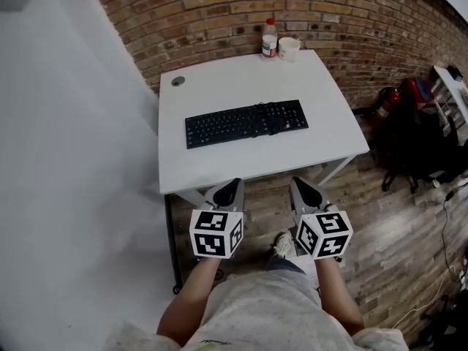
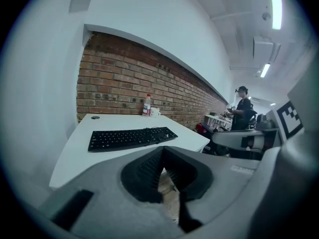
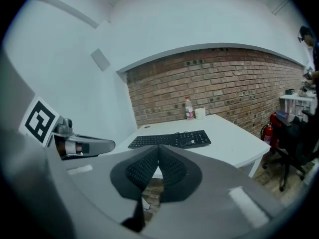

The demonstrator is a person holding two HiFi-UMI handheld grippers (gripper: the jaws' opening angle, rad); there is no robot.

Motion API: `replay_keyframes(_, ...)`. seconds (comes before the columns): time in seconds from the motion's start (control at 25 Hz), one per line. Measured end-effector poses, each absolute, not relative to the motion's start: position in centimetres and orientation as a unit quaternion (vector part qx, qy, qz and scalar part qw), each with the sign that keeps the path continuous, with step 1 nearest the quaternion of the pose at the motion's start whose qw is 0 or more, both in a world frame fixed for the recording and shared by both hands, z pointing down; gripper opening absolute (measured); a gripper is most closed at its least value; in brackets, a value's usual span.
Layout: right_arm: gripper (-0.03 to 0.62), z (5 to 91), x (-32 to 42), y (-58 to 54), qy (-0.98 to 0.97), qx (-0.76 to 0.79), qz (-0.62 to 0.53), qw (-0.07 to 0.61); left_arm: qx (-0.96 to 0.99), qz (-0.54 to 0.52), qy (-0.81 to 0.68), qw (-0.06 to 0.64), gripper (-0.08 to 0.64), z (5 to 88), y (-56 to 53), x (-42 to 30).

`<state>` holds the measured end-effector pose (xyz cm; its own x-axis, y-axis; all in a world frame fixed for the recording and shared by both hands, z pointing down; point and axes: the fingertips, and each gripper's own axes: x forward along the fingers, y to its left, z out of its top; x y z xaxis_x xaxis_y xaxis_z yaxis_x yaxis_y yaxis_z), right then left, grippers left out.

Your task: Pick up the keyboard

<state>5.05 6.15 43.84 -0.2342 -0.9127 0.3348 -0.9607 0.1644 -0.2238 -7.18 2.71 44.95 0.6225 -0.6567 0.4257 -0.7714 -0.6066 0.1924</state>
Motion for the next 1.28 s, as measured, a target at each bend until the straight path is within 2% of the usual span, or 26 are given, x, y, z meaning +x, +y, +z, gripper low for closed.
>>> replay_keyframes(0.68, 0.011, 45.7, 12.2, -3.9, -0.815, 0.537, 0.211, 0.065, 0.828, 0.169, -0.497, 0.196, -0.006, 46.9, -4.9, -1.6)
replay_keyframes(1.28, 0.011, 47.3, 15.2, -9.2, -0.831, 0.510, 0.207, 0.080, 0.780, 0.148, -0.569, 0.214, -0.005, 48.9, -8.3, -4.1)
